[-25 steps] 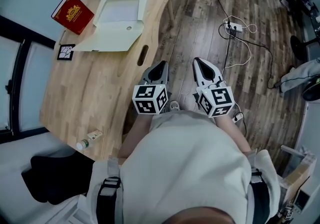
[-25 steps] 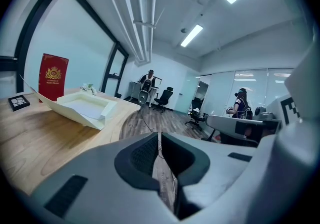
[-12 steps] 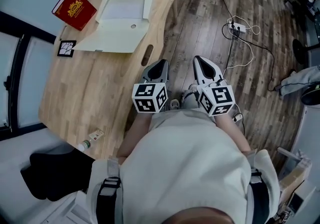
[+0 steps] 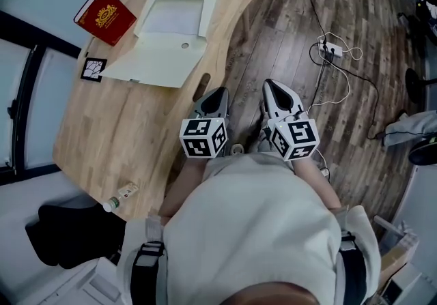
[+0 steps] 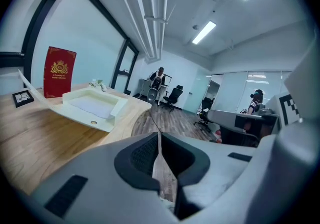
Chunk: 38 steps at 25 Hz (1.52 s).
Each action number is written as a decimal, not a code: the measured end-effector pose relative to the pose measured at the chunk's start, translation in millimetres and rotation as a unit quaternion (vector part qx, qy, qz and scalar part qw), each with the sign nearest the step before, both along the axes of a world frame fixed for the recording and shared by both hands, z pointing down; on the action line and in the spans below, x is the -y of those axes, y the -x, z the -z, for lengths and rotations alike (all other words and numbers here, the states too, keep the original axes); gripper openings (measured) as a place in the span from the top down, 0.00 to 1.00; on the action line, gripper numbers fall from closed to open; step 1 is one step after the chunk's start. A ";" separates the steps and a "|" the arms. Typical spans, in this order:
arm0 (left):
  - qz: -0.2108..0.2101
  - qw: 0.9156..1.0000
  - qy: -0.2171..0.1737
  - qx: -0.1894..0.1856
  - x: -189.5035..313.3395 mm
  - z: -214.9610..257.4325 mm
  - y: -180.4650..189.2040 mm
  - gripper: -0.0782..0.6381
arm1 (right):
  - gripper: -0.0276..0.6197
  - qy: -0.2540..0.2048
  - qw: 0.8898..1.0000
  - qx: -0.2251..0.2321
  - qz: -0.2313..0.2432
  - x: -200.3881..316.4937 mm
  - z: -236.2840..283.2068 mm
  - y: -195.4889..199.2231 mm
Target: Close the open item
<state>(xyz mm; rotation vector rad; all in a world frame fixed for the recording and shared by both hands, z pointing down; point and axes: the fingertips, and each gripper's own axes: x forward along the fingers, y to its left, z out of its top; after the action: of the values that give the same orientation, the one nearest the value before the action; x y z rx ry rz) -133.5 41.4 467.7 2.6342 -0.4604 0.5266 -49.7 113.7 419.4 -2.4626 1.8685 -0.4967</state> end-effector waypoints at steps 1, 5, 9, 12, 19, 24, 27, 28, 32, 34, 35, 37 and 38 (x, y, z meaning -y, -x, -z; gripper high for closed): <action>0.000 1.000 -0.001 0.000 1.8 0.5 -7.7 0.84 | 0.93 -0.002 1.000 0.000 -0.001 1.5 1.3 -8.5; 0.001 1.000 -0.005 -0.001 9.7 1.7 -41.8 0.84 | 0.93 -0.003 1.000 0.003 0.000 8.7 0.2 -41.1; 0.003 1.000 -0.003 -0.001 15.9 0.6 -71.5 0.84 | 0.93 -0.002 1.000 0.002 0.008 17.3 -1.6 -70.7; 0.005 1.000 -0.004 0.003 21.7 0.4 -93.0 0.84 | 0.93 -0.006 1.000 0.006 0.011 26.1 0.3 -94.9; 0.020 1.000 -0.003 0.005 34.4 8.8 -137.2 0.84 | 0.93 -0.006 0.999 0.005 0.040 44.8 7.4 -139.6; 0.041 0.999 -0.004 0.004 47.9 14.6 -158.8 0.84 | 0.93 -0.006 0.998 0.003 0.060 59.9 12.3 -164.8; 0.059 0.998 -0.001 0.004 55.9 15.3 -169.1 0.84 | 0.93 -0.006 0.997 0.001 0.077 69.1 13.0 -177.0; 0.065 0.998 -0.001 0.004 58.2 15.5 -172.1 0.84 | 0.93 -0.005 0.997 0.001 0.082 72.3 12.3 -181.0; 0.094 0.996 0.001 0.002 68.9 15.7 -182.5 0.84 | 0.93 -0.001 0.994 0.004 0.106 86.9 9.3 -195.7; 0.110 0.994 0.002 0.001 75.2 14.8 -186.6 0.84 | 0.93 -0.002 0.993 0.002 0.120 95.3 9.8 -201.8; 0.118 0.993 0.003 0.001 77.9 14.1 -188.2 0.84 | 0.93 -0.003 0.992 0.002 0.127 99.0 9.9 -204.4; 0.133 0.991 0.003 0.000 81.9 13.4 -191.5 0.84 | 0.93 -0.002 0.990 0.003 0.141 105.4 9.1 -209.2; 0.140 0.990 0.003 0.000 83.9 13.6 -193.3 0.84 | 0.93 -0.001 0.989 0.003 0.148 108.8 8.3 -211.4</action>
<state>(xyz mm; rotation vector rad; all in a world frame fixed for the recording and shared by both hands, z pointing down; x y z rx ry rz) 59.8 -42.5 454.1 2.5062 -0.8107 0.4348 161.7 4.8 411.1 -2.1860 2.2436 -0.5051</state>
